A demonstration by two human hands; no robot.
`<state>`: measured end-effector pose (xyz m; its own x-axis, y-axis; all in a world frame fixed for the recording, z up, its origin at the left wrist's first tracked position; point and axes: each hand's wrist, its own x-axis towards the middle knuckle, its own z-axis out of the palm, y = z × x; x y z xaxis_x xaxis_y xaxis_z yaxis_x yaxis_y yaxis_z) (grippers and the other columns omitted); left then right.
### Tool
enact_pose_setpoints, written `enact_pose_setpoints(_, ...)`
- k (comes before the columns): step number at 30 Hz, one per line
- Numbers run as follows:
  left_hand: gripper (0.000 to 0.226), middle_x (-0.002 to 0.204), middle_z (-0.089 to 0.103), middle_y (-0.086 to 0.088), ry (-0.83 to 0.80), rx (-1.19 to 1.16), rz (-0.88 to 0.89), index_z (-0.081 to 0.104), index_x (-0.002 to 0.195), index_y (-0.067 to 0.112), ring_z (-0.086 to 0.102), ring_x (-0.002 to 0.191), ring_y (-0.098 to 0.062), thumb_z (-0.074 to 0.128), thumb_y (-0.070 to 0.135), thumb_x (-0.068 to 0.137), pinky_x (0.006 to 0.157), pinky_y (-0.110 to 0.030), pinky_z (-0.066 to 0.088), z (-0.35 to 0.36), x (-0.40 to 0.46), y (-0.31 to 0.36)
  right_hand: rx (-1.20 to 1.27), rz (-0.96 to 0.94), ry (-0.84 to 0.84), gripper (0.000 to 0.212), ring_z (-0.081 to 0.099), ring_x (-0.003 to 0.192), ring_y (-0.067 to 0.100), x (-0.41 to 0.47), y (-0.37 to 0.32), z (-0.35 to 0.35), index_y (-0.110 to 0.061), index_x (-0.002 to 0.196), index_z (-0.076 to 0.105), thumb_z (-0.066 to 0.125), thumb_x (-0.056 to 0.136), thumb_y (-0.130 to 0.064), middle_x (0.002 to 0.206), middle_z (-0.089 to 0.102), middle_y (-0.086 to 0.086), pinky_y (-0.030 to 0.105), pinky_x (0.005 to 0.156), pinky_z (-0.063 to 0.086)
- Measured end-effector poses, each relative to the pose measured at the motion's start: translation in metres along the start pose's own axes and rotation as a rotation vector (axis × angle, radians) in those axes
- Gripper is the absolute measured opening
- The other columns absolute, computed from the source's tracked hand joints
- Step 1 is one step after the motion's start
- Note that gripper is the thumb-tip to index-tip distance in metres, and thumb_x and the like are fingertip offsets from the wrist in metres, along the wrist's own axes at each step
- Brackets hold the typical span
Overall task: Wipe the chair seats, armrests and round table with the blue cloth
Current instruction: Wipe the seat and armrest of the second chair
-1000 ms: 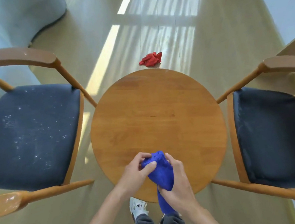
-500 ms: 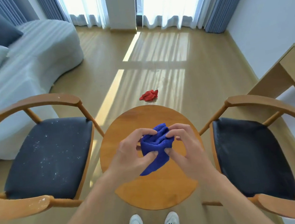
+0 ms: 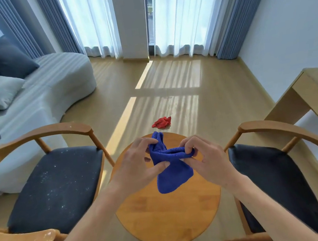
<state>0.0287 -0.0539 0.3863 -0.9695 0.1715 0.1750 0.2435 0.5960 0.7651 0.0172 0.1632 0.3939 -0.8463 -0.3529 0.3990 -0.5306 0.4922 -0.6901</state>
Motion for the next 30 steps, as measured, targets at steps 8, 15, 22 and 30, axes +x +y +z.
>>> enact_pose_setpoints(8, 0.023, 0.105, 0.061, 0.013, -0.167, 0.337, 0.233, 0.057, 0.091, 0.022, 0.044, 0.122, -0.007, 0.069, 0.038, 0.079, 0.112, -0.028, 0.018, -0.013, 0.015, -0.007, 0.017, 0.004, -0.01, 0.037, 0.053, 0.078, 0.009, 0.013, -0.004, -0.004, -0.023, 0.081, 0.048, 0.065, 0.074, 0.01, 0.09, 0.063, -0.004, 0.015, 0.07, 0.042)
enact_pose_setpoints(15, 0.019, 0.08, 0.056, 0.012, -0.214, 0.384, 0.075, 0.049, 0.088, 0.024, 0.054, 0.075, -0.014, 0.06, 0.039, 0.087, 0.069, -0.036, 0.049, -0.023, 0.033, -0.003, -0.133, 0.153, 0.05, 0.03, 0.053, 0.079, -0.012, 0.018, 0.004, 0.002, -0.017, 0.105, 0.063, 0.068, 0.08, -0.003, 0.083, 0.059, -0.02, 0.0, 0.07, 0.035)
enact_pose_setpoints(22, 0.02, 0.086, 0.058, 0.008, -0.236, 0.323, 0.031, 0.054, 0.092, 0.021, 0.056, 0.078, -0.013, 0.059, 0.04, 0.09, 0.072, -0.037, 0.053, -0.027, 0.032, -0.016, -0.099, 0.177, 0.063, 0.027, 0.058, 0.074, 0.005, 0.023, 0.007, 0.006, -0.026, 0.083, 0.062, 0.071, 0.076, -0.001, 0.082, 0.062, -0.009, 0.009, 0.064, 0.043)
enact_pose_setpoints(30, 0.021, 0.076, 0.055, 0.008, -0.086, 0.478, -0.016, 0.06, 0.091, 0.016, 0.056, 0.072, -0.017, 0.048, 0.034, 0.094, 0.06, -0.029, 0.043, -0.012, 0.032, -0.006, -0.155, 0.231, 0.049, 0.018, 0.055, 0.071, 0.004, 0.018, -0.007, 0.022, -0.026, 0.083, 0.054, 0.066, 0.082, -0.013, 0.074, 0.057, -0.015, 0.011, 0.062, 0.04)
